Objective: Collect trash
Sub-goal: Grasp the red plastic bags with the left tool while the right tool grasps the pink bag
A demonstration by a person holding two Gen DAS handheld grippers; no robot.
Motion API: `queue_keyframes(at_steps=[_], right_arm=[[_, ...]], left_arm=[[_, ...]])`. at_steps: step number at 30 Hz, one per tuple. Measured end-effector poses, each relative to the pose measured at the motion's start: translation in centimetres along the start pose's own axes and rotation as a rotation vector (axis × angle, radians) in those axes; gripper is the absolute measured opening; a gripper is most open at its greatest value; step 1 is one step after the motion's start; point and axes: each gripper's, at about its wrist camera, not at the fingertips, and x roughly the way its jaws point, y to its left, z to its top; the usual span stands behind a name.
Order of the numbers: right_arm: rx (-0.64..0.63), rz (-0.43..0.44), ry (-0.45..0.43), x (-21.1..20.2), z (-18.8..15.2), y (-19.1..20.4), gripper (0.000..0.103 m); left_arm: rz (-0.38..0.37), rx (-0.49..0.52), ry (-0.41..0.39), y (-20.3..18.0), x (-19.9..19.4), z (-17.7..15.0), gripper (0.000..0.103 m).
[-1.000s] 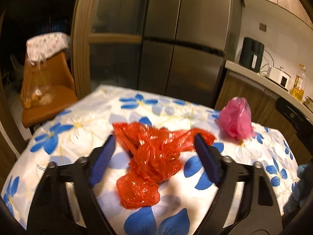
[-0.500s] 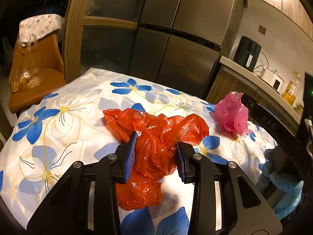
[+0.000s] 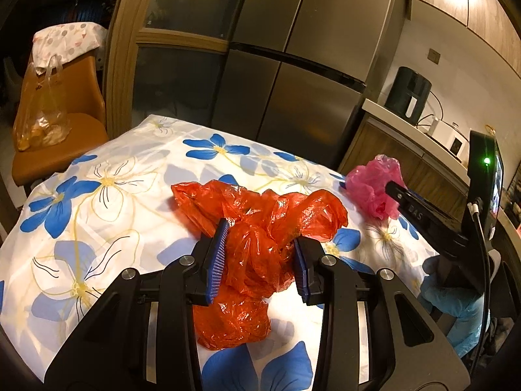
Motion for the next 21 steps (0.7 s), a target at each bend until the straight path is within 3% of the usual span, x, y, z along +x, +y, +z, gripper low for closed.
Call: queue_keyframes(at_steps=[4,21], right_arm=[[0.033,0.015,-0.002,-1.3,-0.1,-0.7,0.002],[0.051,0.048,-0.106,-13.9,-1.6,-4.1,0.002]], left_arm=[[0.008,0.002,-0.008,-0.1,-0.2,0.0,0.035],[-0.001,0.059,-0.045,-3.4,-4.0,-0.4,0.034]])
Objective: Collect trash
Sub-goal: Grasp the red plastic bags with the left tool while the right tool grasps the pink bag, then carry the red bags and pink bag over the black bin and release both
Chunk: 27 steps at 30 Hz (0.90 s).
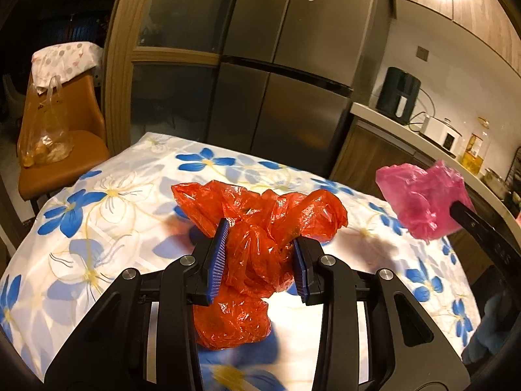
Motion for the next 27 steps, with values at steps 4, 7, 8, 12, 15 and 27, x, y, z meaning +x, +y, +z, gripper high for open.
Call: queue_keyframes(at_steps=[4,7,8,12,15,27], right_arm=[[0.016,-0.012,-0.027,-3.7,-0.4,-1.9,0.002],[0.023,-0.029,-0.046,-6.2,-0.5,-3.3,0.002],[0.025,-0.036,-0.053,-6.9,-0.6,-3.7,0.002],[0.041,-0.071,-0.078,-9.9,-1.0,-6.0,0.002],[0.06,-0.105,-0.092,-11.8,-1.3,-8.0,0.002],[0.118,-0.278,-0.165,-18.7,-2.3,-15.3,0.002]], left_arm=[[-0.031,0.03,-0.013,-2.5,-1.2,-0.4,0.034],[-0.063,0.058,-0.023,-5.2,-2.2,-0.7,0.034],[-0.073,0.068,-0.026,-6.1,-2.5,-0.8,0.034],[-0.118,0.099,-0.032,-9.6,-3.7,-1.4,0.034],[-0.154,0.128,-0.033,-12.3,-4.5,-1.9,0.034],[-0.323,0.243,-0.038,-23.3,-7.2,-4.1,0.034]])
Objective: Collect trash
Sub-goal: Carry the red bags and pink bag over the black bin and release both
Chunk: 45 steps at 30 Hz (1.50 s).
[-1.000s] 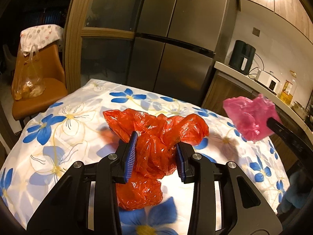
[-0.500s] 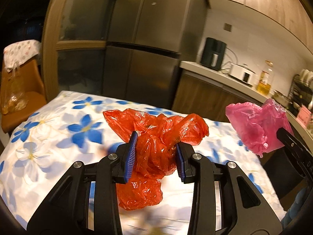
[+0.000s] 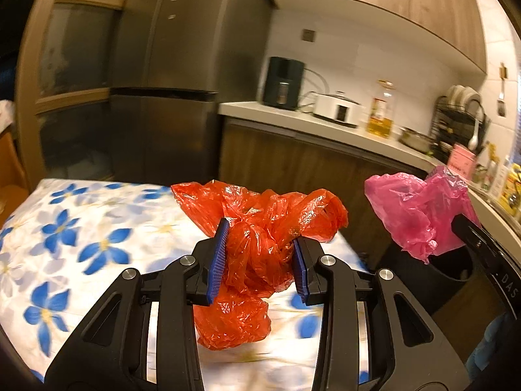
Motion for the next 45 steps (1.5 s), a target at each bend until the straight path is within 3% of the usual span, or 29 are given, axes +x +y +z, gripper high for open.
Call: queue_keyframes(at_steps=[12,22,32,45], right_arm=[[0.039,-0.163,-0.033,-3.1,0.3,-7.7,0.002],[0.091,-0.27,-0.07,-4.9,0.9,-13.0,0.002],[0.111,-0.326,-0.071,-4.5,0.9,-15.4,0.002],[0.131,-0.329,-0.051,-2.6,0.9,-17.5,0.002]], left_arm=[[-0.165,0.111,0.025,-11.0,1.3,-0.7,0.035],[-0.283,0.191,0.001,-19.6,1.9,-0.3,0.035],[-0.349,0.226,0.006,-24.1,4.4,-0.1,0.035],[-0.411,0.231,0.037,-25.6,7.6,-1.0,0.037]])
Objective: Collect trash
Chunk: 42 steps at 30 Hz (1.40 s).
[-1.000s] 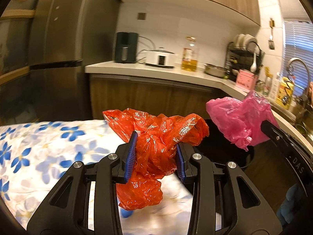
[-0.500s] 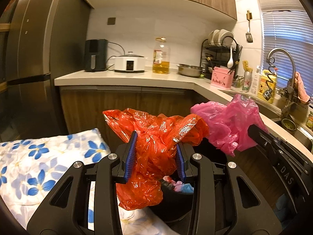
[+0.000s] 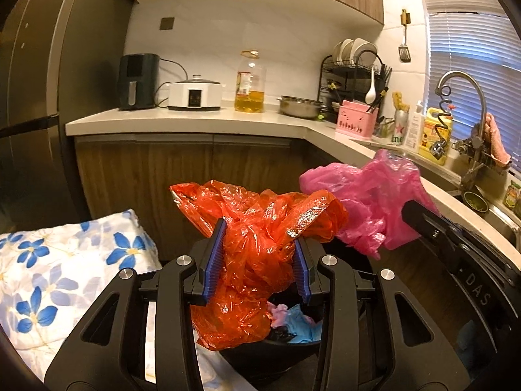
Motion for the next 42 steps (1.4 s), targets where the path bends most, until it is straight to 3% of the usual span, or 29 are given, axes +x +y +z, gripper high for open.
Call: queue_keyframes(at_steps=[3,10,14,18,26,31,42], right_arm=[[0.002,0.009,0.004,0.3,0.0,-0.1,0.002],[0.022,0.02,0.021,1.3,-0.2,-0.6,0.005],[0.023,0.022,0.025,1.4,-0.3,-0.6,0.017],[0.025,0.019,0.037,1.6,-0.5,-0.6,0.021],[-0.005,0.012,0.027,-0.7,-1.1,0.6,0.074],[-0.068,-0.012,0.039,-2.9,-1.8,2.5,0.087],[-0.131,-0.039,0.075,-8.1,-3.3,6.2,0.094]], left_arm=[[-0.014,0.009,-0.001,-0.1,0.4,-0.1,0.039],[-0.041,0.009,-0.008,0.1,0.6,-0.4,0.059],[-0.031,-0.038,0.001,1.3,0.7,-0.6,0.066],[-0.005,-0.065,0.0,2.4,0.0,-0.8,0.074],[0.134,-0.019,-0.013,3.7,-4.2,-2.2,0.096],[0.231,0.02,-0.021,4.5,-7.9,-3.5,0.097],[0.308,-0.007,-0.014,6.2,-15.8,-5.7,0.097]])
